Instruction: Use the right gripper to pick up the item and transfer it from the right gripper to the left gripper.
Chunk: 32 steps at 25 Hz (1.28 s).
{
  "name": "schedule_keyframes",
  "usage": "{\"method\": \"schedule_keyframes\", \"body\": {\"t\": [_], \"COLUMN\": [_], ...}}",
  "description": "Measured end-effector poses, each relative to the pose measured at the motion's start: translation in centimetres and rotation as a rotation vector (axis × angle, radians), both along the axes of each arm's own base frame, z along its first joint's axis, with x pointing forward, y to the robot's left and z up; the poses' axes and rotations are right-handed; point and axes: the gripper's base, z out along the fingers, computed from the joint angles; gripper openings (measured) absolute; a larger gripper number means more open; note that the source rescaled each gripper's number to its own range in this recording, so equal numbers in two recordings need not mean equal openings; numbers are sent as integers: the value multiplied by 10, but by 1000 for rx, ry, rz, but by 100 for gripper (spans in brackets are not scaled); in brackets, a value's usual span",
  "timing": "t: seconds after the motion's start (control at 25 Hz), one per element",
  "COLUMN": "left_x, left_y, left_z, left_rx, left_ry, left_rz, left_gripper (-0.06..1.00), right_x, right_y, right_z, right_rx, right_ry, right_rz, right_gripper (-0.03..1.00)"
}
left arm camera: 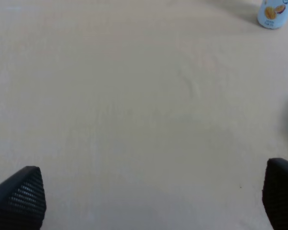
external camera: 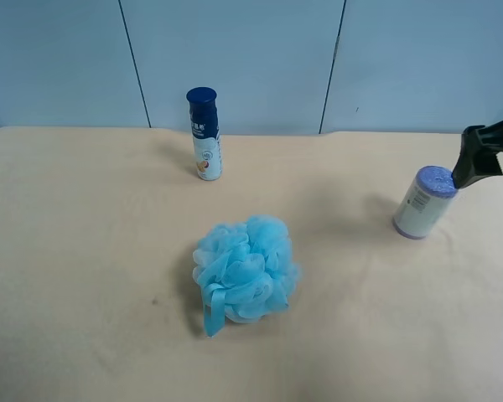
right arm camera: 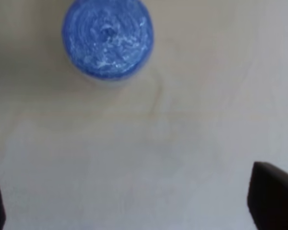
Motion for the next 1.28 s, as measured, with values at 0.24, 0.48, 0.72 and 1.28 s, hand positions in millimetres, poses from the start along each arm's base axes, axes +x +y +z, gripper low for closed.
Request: {"method": "schedule_keyframes", "body": {"t": [0.24,0.48,0.72,1.28], "left_x": [0,0,0,0], "left_y": [0,0,0,0], "left_z": [0,0,0,0], "left_rx": [0,0,0,0], "left_ry": [0,0,0,0], "left_rz": [0,0,0,0], "left_gripper": [74,74,74,74], "right_x": [17,39,55,92], "right_y": [-1,-12,-11,-12], "right_z": [-15,-22,-38,-74], "right_rx": [3,5,49,42], "right_ry": [50,83,135,167], "right_rz": [-8,-51,-65,-43], "right_gripper": [100,100,100,100]}}
